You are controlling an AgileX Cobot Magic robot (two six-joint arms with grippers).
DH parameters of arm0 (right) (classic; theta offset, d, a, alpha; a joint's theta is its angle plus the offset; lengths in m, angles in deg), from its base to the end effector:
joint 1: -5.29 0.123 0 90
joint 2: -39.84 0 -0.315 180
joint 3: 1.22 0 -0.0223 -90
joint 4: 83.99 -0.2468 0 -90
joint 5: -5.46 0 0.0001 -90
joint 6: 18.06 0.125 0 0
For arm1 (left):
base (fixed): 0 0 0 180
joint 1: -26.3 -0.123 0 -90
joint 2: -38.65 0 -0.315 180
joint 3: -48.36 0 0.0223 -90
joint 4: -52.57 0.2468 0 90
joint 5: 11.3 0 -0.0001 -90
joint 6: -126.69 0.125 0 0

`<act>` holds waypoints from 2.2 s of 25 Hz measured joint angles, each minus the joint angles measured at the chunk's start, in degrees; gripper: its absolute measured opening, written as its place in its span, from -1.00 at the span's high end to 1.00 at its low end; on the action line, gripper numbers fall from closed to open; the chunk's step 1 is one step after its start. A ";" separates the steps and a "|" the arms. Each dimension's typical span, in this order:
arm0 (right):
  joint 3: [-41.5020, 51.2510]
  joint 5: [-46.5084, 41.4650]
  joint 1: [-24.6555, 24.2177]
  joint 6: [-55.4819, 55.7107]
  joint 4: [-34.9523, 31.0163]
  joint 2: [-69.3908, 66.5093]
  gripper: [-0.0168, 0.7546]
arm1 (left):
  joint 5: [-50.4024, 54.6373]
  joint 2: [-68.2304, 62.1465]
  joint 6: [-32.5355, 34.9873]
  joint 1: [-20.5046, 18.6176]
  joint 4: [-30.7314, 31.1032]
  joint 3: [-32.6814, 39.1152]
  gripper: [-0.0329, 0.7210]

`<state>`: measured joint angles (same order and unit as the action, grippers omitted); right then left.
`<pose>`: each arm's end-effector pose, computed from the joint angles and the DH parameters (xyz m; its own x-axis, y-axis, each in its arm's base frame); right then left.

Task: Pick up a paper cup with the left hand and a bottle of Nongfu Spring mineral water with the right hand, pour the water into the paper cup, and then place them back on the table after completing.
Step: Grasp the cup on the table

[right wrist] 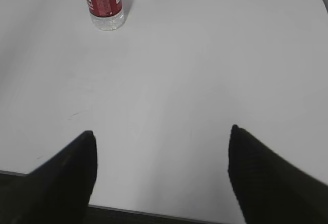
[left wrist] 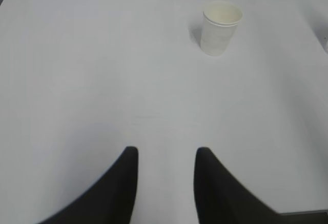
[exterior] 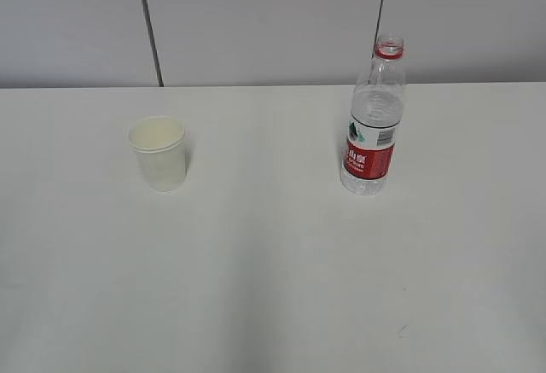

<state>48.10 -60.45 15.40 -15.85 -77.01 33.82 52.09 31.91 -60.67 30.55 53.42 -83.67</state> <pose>-0.0139 -0.0166 0.2505 -0.5074 -0.1019 -0.8556 -0.0867 0.9940 -0.0670 -0.0139 0.0027 0.2618 -0.4738 -0.0866 -0.8764 0.0049 0.9949 -0.1010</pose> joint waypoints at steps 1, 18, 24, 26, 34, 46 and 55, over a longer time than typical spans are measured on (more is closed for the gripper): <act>0.00 0.00 0.00 0.00 0.00 0.00 -0.56 | 0.00 0.00 0.00 0.00 0.00 0.00 0.28; 0.00 0.00 0.00 0.00 0.00 0.00 -0.56 | 0.00 0.00 0.00 0.00 0.00 0.00 0.28; -0.24 0.80 0.00 0.91 0.00 0.00 -0.56 | 0.00 0.00 0.00 0.00 -0.06 0.00 0.28; -0.90 2.07 0.00 1.03 0.00 0.00 -0.56 | 0.00 0.00 0.00 0.00 -0.35 0.00 0.28; -1.40 14.30 0.00 4.03 0.00 -6.04 -0.56 | -5.26 -2.82 0.00 0.05 -0.53 -3.11 0.28; -1.40 39.14 0.00 5.34 0.00 -31.24 -0.56 | -40.37 -33.93 0.62 0.05 -0.86 -3.60 0.28; -1.40 55.82 0.00 5.58 0.00 -48.25 -0.56 | -69.36 -57.87 0.97 0.05 0.14 0.28 0.28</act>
<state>46.70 -4.62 15.40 -10.27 -77.01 -14.43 -17.28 -25.96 -59.70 30.60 53.56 -83.39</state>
